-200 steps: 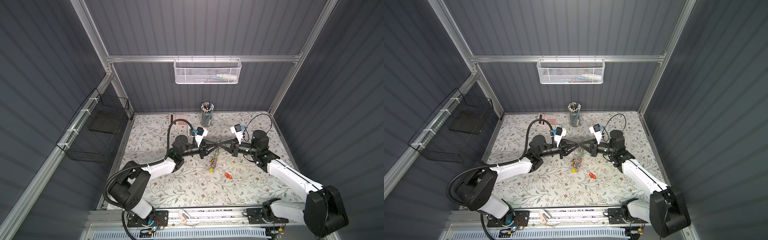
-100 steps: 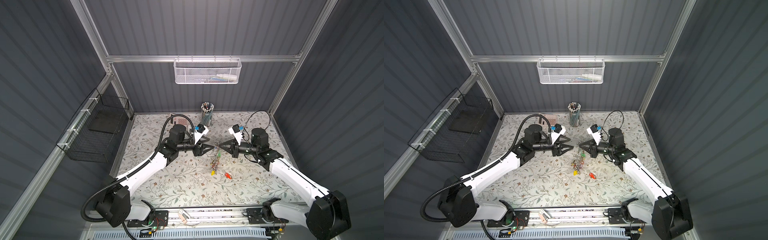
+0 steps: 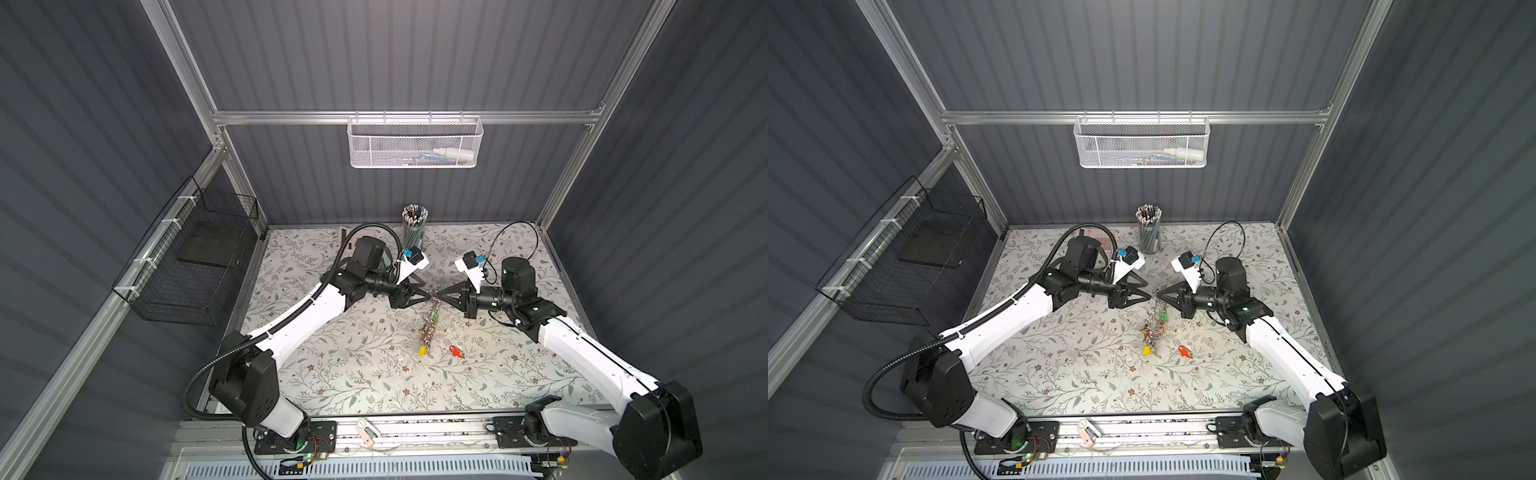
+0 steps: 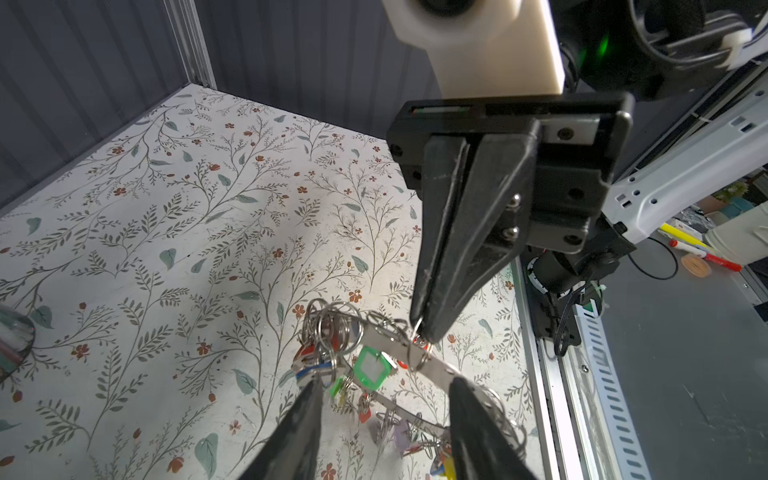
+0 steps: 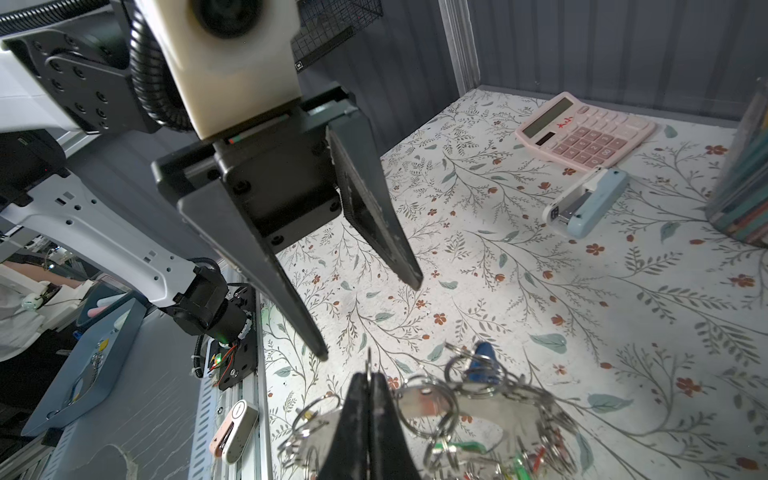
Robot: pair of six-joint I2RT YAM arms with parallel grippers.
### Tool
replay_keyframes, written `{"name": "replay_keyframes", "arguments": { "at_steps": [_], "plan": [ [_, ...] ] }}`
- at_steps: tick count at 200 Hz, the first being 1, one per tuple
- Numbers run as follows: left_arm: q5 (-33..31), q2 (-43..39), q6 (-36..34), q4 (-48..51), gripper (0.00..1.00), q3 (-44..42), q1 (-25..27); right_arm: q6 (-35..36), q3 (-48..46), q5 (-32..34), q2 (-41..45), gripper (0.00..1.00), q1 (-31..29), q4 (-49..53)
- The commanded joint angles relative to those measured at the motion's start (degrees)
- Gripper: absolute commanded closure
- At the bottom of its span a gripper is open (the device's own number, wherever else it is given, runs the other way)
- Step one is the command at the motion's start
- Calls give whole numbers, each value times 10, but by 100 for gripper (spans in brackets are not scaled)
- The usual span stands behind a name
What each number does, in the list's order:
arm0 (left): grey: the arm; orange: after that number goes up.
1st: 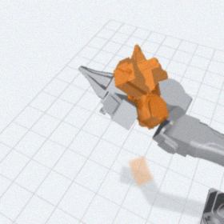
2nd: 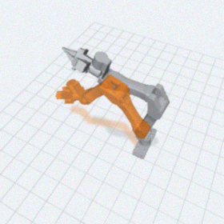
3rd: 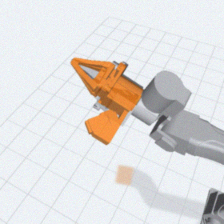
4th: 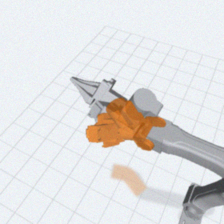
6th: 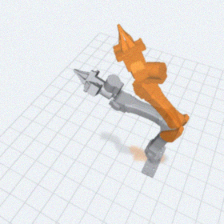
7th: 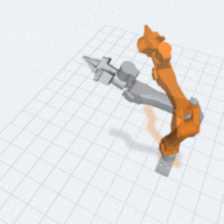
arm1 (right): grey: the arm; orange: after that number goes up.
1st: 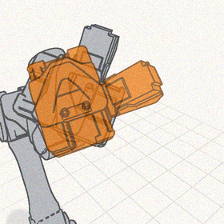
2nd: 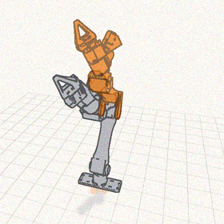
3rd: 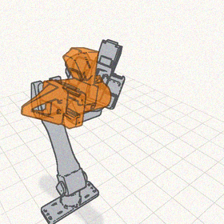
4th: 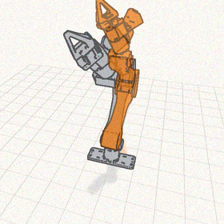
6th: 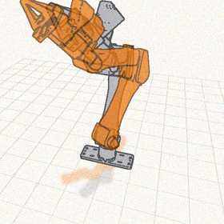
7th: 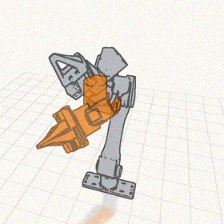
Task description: Put the keys on the keyring
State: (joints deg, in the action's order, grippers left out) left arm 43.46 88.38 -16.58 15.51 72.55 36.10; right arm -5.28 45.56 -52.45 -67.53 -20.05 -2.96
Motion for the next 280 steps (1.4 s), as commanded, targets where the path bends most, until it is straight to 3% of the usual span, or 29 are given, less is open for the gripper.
{"name": "replay_keyframes", "arguments": {
  "at_steps": [1,64,161,194,238,261,280],
  "plan": [
    [25,14,-22,33,50,30,-2,5,22,-22,2,100,-2,-28],
    [54,34,-32,40,52,41,-1,-1,22,-29,-1,100,-3,-36],
    [83,53,-29,31,63,44,-2,-5,20,-33,-4,100,-3,-39],
    [89,60,-26,25,75,46,-1,-5,17,-34,-3,100,-3,-42],
    [82,51,-25,27,82,37,-2,-11,15,-38,-6,100,-3,-50],
    [76,46,-26,26,81,34,-2,-14,12,-40,-5,100,-3,-55],
    [70,33,-29,31,72,26,-10,-16,11,-41,-2,100,-3,-57]
  ]
}}
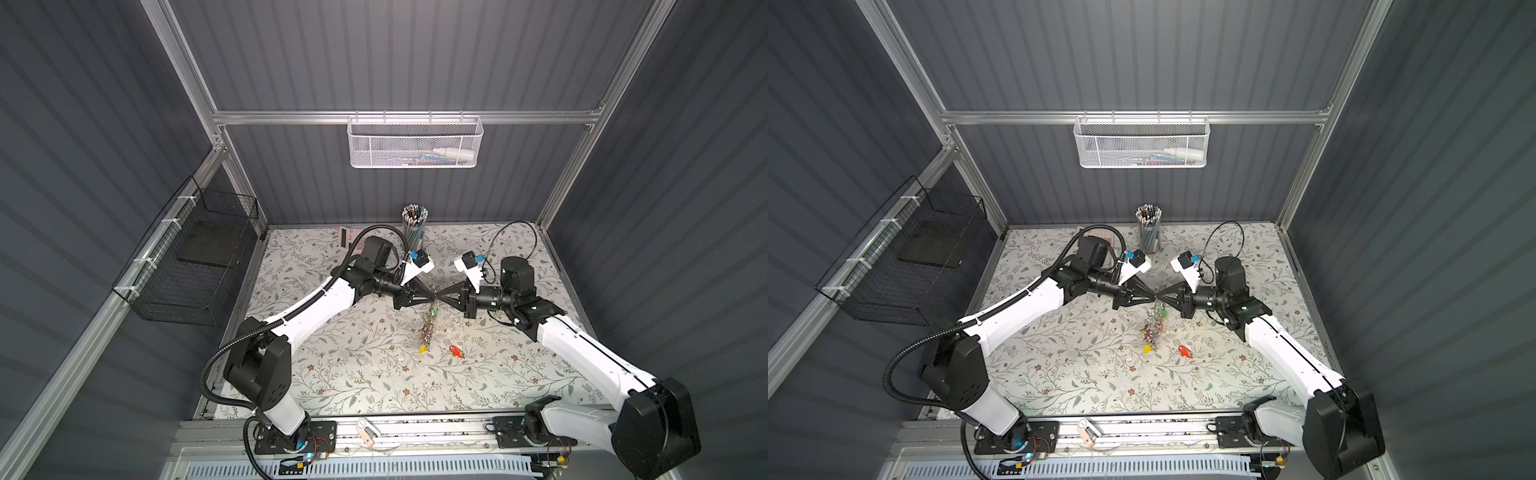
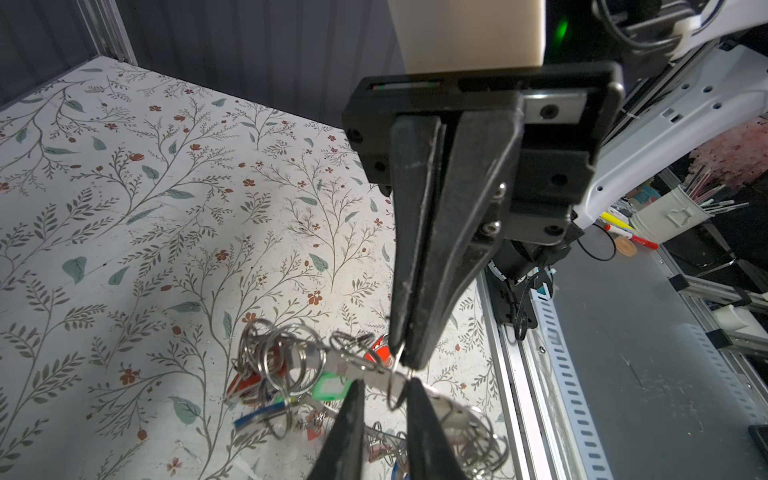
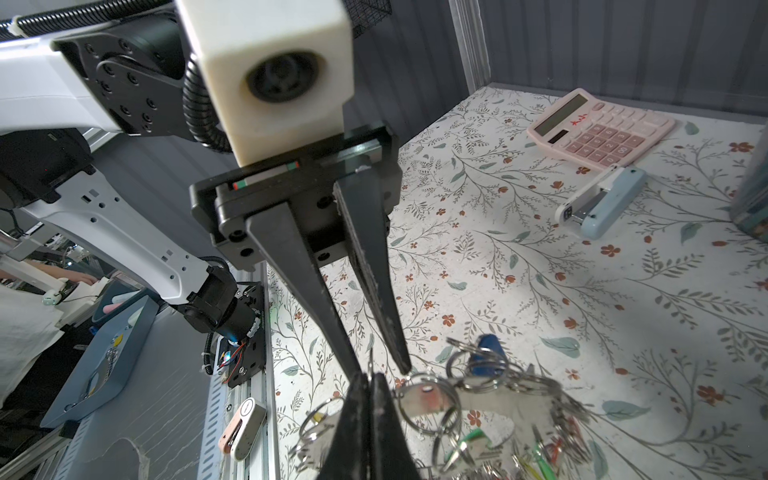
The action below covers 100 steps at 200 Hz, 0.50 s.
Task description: Put the keys on the keyring
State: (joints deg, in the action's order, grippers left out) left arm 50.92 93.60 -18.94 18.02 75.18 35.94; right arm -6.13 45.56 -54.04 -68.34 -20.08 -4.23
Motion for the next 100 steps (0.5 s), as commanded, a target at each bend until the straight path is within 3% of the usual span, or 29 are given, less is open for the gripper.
{"name": "replay_keyframes", "arguments": {
  "at_steps": [1,50,100],
  "plan": [
    [-5,-20,-6,6,72,-1,-9,-7,11,-25,6,100,-3,-44],
    [5,-51,1,-28,55,-28,-27,-11,8,-31,10,100,-2,-48],
    [40,-36,-8,-21,55,-21,-27,-12,9,-36,9,100,-2,-49]
  ]
}}
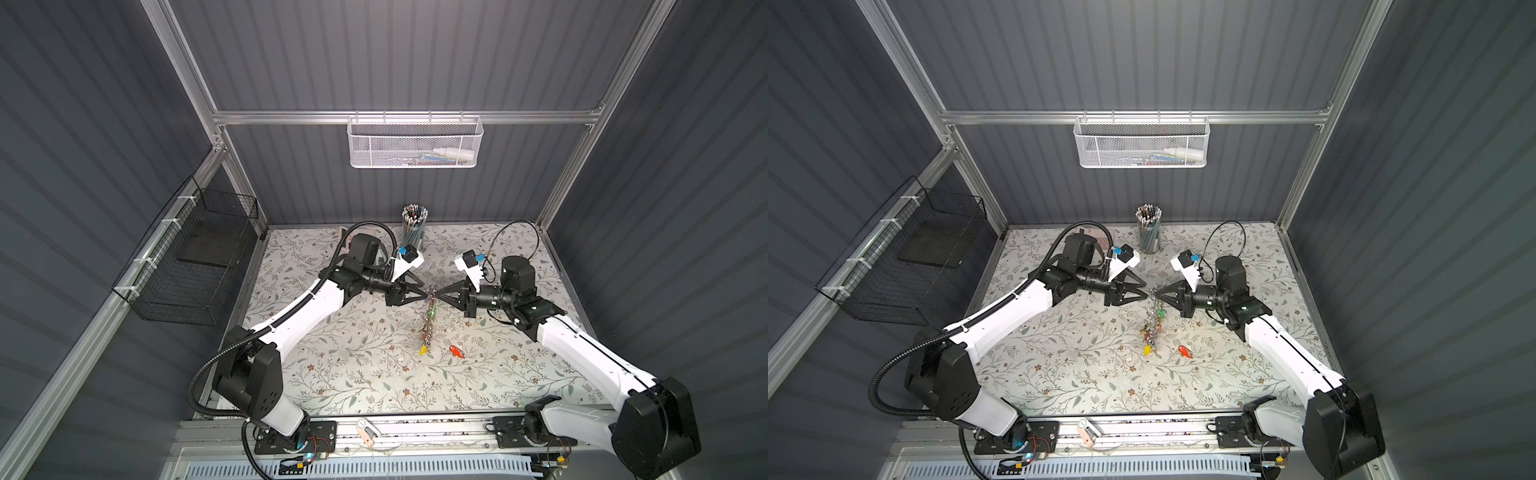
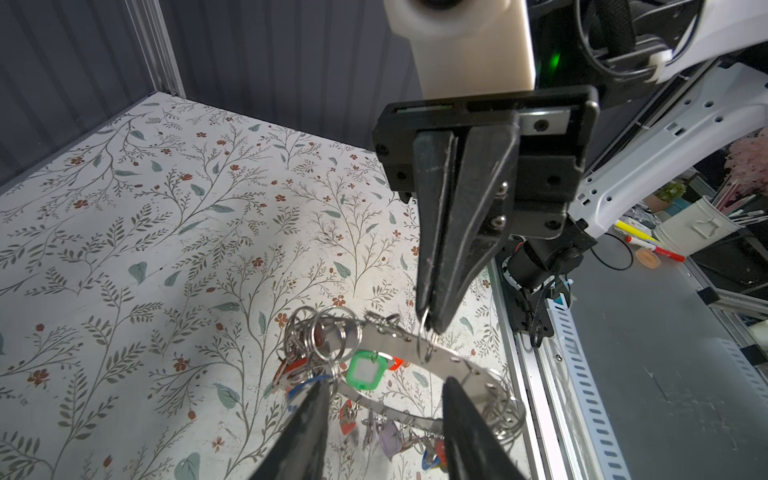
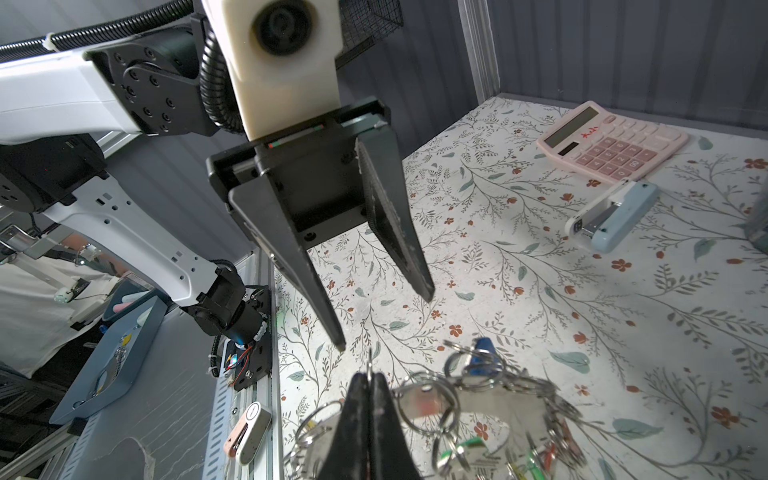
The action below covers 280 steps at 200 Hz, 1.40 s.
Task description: Put the keys on the keyring
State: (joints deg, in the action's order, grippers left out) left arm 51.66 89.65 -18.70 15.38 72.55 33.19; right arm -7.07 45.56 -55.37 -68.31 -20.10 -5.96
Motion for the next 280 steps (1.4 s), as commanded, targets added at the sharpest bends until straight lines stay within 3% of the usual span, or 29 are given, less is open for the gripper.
{"name": "replay_keyframes", "arguments": {
  "at_steps": [1,148,280],
  "plan": [
    [33,4,-11,5,55,6,0,-3,10,-23,9,100,-2,-32],
    [63,40,9,-24,59,27,14,-7,9,-28,3,100,-2,-36],
    [70,48,13,-18,92,34,15,-6,12,-30,-4,100,-2,-35]
  ]
}}
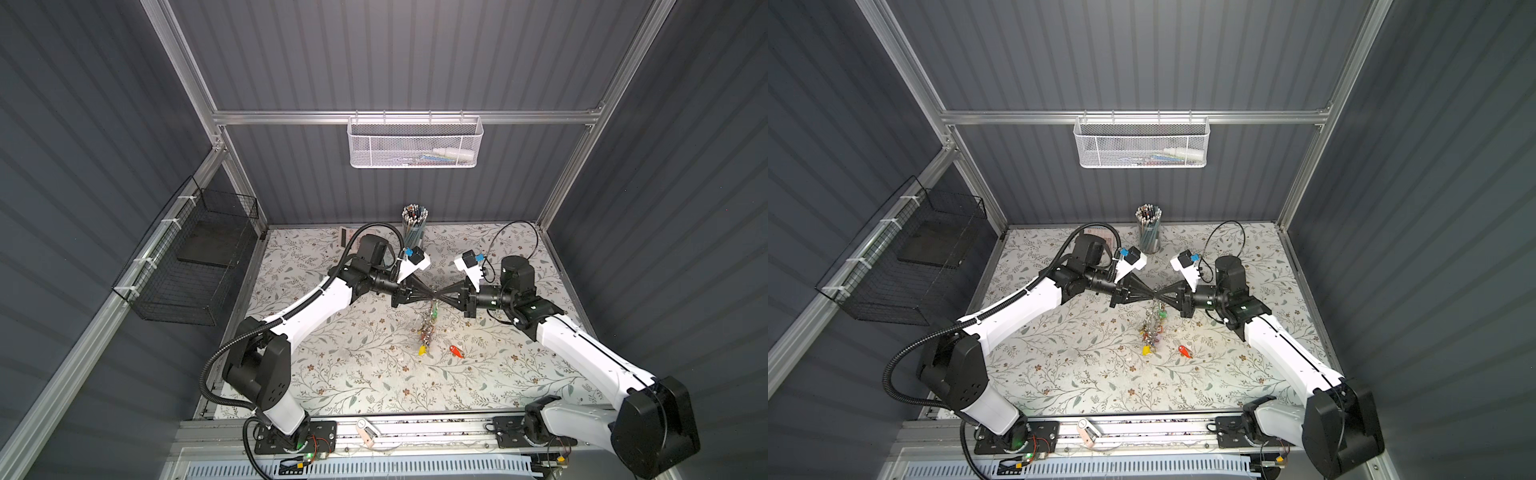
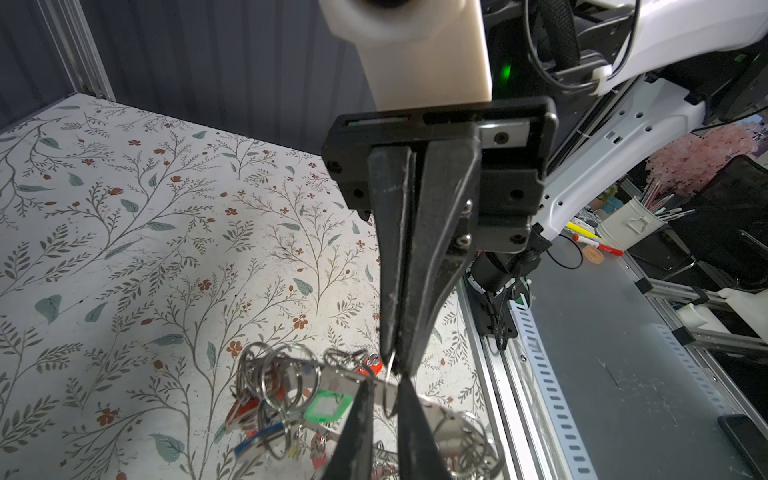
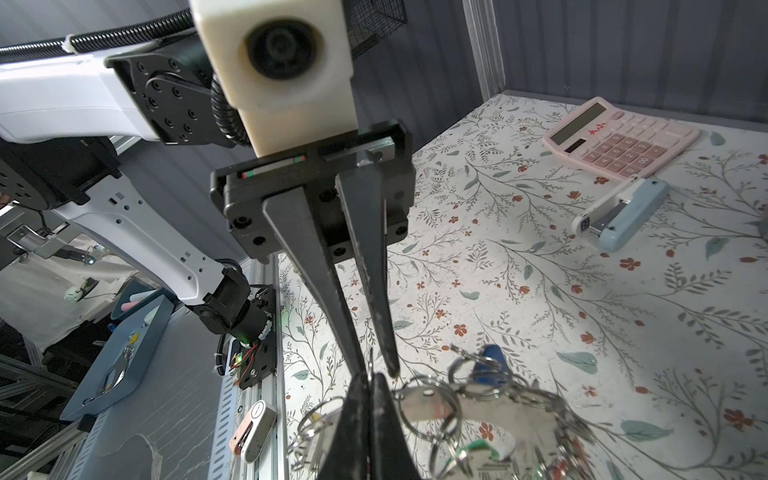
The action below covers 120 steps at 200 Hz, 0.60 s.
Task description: Put the keys on the keyring
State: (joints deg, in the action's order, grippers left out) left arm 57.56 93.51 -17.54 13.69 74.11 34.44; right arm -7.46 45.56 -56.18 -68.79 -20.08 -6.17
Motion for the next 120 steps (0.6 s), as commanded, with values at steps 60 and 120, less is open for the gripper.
{"name": "replay_keyframes", "arguments": {
  "at_steps": [60,120],
  "plan": [
    [10,1,4,-3,100,8,5,-4,11,-22,-1,100,-2,-37],
    [-69,-49,55,-118,100,-72,10,-78,1,36,33,65,9,-78]
  ]
}}
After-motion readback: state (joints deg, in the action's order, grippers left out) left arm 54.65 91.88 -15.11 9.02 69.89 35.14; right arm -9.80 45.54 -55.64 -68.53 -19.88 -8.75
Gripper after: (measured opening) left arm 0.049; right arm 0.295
